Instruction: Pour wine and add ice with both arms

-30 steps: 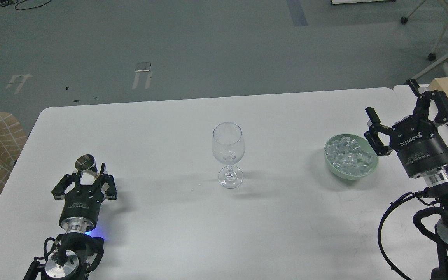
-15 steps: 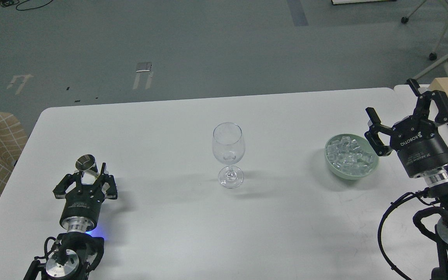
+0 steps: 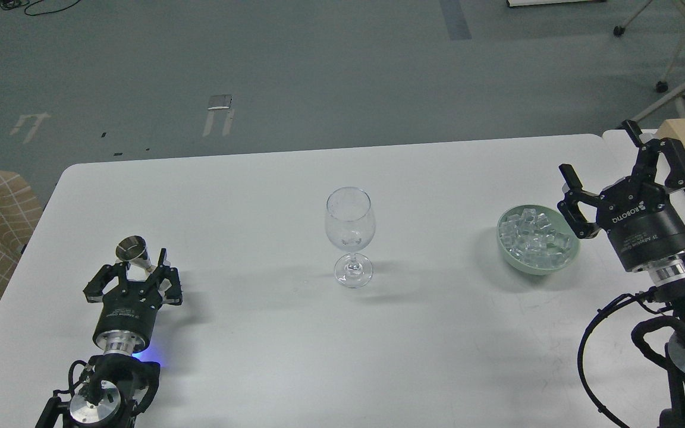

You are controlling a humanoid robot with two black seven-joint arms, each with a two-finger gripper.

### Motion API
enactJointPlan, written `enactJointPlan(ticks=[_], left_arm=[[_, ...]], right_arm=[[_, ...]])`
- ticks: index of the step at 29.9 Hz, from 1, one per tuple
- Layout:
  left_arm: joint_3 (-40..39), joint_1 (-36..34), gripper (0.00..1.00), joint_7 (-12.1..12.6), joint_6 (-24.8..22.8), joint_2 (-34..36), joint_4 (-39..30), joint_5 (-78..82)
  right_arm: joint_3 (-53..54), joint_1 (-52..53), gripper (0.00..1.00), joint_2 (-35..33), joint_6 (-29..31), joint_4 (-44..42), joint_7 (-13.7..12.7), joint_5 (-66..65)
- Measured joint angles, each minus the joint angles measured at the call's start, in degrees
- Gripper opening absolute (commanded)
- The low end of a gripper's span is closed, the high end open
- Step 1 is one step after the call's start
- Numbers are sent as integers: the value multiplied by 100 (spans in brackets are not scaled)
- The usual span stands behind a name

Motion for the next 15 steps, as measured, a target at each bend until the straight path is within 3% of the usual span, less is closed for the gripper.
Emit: enactJointPlan(ticks=[15], left_arm=[[6, 47, 53, 137, 34, -1, -54, 13]], right_arm=[[9, -8, 100, 0, 0, -17, 2, 7]])
